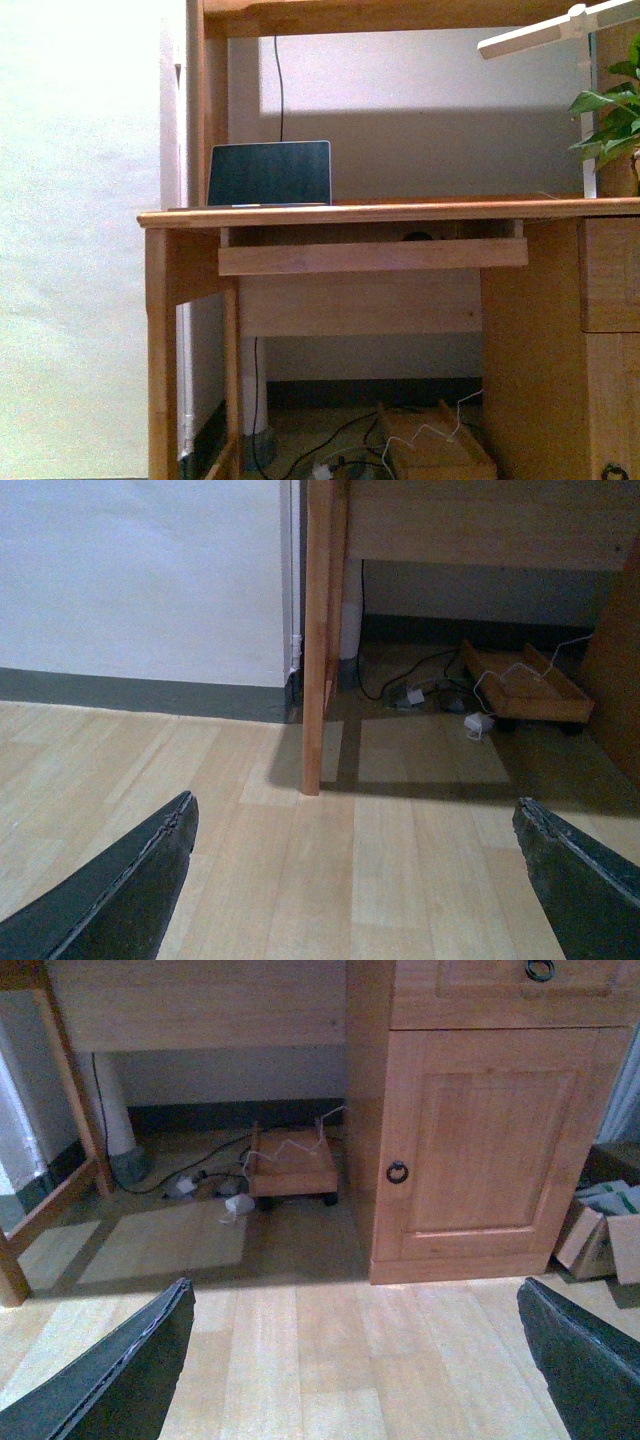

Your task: Place mouse

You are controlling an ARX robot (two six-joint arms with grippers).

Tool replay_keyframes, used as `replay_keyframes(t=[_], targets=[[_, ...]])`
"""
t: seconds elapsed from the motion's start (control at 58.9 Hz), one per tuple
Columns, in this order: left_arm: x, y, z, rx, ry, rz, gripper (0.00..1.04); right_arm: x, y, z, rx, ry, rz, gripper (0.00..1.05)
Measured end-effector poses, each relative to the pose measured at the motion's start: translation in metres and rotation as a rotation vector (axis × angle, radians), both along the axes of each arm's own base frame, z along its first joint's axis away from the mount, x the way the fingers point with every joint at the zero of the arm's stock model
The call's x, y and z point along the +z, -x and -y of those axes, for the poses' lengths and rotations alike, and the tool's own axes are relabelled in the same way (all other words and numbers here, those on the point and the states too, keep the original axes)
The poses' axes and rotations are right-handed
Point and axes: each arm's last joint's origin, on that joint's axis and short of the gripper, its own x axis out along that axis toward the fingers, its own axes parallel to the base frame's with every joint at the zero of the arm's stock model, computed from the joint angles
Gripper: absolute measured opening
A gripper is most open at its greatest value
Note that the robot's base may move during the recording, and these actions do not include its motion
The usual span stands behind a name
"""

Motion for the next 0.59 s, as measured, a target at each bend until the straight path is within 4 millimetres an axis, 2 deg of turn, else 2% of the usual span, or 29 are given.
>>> replay_keyframes(t=[0.594], targets=[[0.0, 0.0, 0.0, 0.0, 0.0, 0.0, 0.97, 0.0, 0.0, 0.0, -0.001, 0.0, 0.0, 0.97]])
